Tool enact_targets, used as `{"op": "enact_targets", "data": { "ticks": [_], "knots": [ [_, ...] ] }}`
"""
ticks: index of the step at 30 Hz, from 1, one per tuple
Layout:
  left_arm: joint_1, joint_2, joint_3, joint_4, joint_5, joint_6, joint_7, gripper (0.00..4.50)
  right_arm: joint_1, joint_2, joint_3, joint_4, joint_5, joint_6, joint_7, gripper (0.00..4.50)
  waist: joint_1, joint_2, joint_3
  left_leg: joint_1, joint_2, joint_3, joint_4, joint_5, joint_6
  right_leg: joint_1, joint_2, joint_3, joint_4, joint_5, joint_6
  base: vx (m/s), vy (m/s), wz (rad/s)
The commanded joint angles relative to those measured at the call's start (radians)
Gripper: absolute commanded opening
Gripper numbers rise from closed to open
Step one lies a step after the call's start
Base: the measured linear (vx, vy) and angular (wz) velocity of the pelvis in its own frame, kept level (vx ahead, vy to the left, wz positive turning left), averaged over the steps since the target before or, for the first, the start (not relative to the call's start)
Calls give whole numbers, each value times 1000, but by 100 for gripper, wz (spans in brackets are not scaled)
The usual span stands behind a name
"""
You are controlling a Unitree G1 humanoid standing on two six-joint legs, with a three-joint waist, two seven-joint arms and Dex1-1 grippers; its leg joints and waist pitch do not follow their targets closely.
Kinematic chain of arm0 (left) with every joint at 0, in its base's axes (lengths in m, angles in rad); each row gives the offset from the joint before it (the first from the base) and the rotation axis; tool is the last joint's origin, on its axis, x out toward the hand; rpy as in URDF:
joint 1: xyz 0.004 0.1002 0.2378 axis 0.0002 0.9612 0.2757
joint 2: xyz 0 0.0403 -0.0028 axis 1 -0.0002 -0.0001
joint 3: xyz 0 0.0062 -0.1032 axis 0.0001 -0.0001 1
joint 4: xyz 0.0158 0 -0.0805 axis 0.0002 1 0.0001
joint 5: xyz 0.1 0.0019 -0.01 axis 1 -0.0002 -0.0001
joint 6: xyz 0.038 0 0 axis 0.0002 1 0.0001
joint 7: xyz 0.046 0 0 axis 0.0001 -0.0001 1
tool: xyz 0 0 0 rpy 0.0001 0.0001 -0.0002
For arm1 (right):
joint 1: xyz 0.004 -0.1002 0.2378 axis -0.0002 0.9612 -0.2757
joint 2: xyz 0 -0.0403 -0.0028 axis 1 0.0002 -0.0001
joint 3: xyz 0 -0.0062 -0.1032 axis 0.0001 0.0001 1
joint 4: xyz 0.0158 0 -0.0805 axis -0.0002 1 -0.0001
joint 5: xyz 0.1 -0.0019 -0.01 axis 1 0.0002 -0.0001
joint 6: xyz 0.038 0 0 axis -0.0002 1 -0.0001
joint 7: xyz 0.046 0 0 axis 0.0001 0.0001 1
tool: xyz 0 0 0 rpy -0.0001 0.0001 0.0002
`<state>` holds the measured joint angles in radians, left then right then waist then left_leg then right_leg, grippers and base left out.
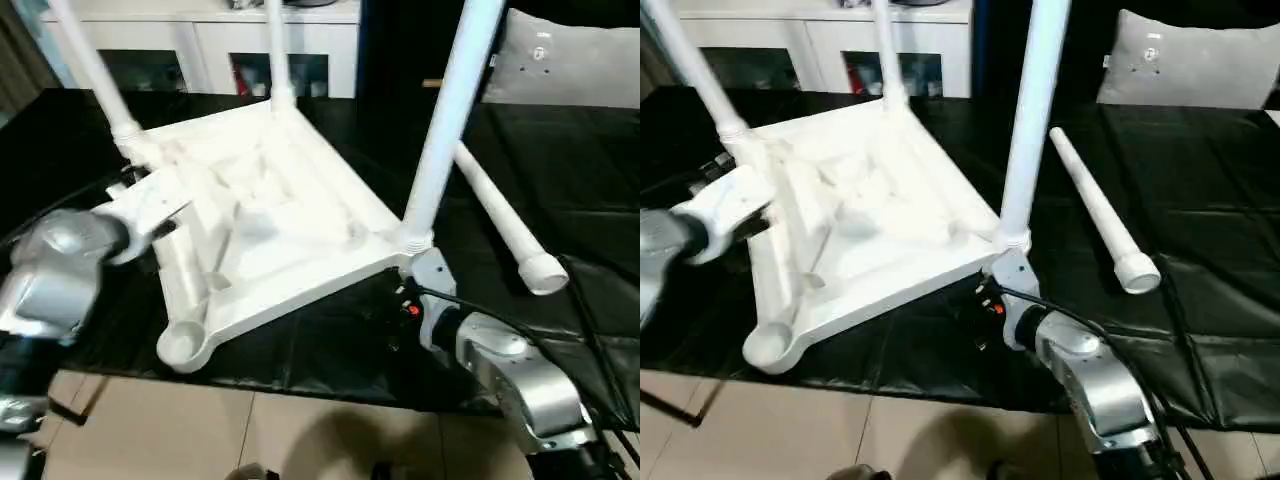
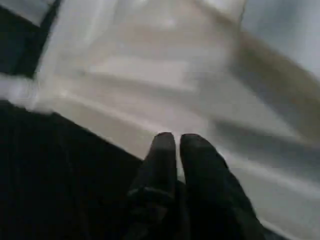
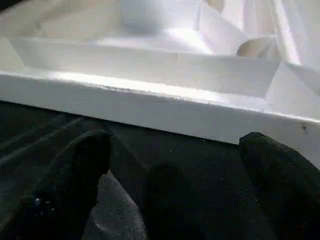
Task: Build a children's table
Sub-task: Rotate table base
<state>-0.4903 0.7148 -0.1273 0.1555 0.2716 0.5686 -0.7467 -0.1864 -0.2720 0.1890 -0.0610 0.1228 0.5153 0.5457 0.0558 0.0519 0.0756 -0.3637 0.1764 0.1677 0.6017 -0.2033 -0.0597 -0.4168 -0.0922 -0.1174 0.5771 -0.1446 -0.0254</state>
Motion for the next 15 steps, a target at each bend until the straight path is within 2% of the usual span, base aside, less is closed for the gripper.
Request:
{"op": "enact_targets", "data": {
  "ticks": [1, 3, 4, 9, 10, 12, 13, 14, 15],
  "knots": [
    [25, 14, -31, -18, -8, 29, -30, 17, -19, 3, 9, 14, -9, 4, -18, 450, -3, 11, -68, 9, 46, -20, -81, -223, 25, 58, -61, 61, -62, -318, -170, 0, 0, 0],
    [50, 16, -52, -32, -12, 44, -61, 7, -32, 9, 11, 31, -14, 15, -32, 450, -3, 7, -68, 7, 46, -20, -82, -221, 24, 59, -61, 61, -63, -315, -168, 0, 0, 0],
    [75, 26, -91, -34, 3, 43, -98, 7, -45, 16, 15, 54, -28, 21, -40, 450, -5, 11, -69, 6, 46, -21, -81, -221, 22, 60, -63, 62, -63, -313, -172, 0, 0, 0],
    [103, 19, -124, -49, -22, 51, -151, 7, -80, 37, 25, 121, -50, 17, -61, 450, -6, 14, -72, 6, 44, -21, -79, -221, 18, 63, -61, 61, -59, -278, -190, 0, 0, 0],
    [108, 29, -140, -59, -24, 57, -177, 7, -91, 42, 26, 141, -56, 20, -70, 450, -6, 20, -71, 9, 45, -22, -80, -230, 16, 61, -62, 61, -60, -287, -192, 0, 0, 0],
    [121, 56, -170, -90, -36, 70, -235, 7, -113, 45, 35, 182, -67, 13, -76, 450, -9, 16, -73, 7, 46, -23, -81, -227, 11, 64, -63, 62, -55, -271, -200, 0, 0, 0],
    [134, 82, -197, -129, -59, 81, -306, 7, -142, 52, 38, 231, -74, -4, -83, 450, -10, 23, -73, 8, 46, -23, -81, -226, 10, 64, -64, 62, -54, -261, -206, 0, 0, 0],
    [134, 82, -197, -129, -59, 81, -306, 7, -142, 52, 38, 231, -74, -4, -83, 450, -18, 20, -70, 5, 44, -22, -82, -235, 10, 65, -61, 61, -56, -267, -211, 0, 0, 0],
    [141, 89, -206, -151, -76, 86, -340, 7, -159, 58, 36, 257, -77, -13, -87, 450, -19, 19, -69, 9, 43, -19, -80, -244, 10, 62, -60, 61, -60, -278, -206, 0, 0, 0]
  ]
}}
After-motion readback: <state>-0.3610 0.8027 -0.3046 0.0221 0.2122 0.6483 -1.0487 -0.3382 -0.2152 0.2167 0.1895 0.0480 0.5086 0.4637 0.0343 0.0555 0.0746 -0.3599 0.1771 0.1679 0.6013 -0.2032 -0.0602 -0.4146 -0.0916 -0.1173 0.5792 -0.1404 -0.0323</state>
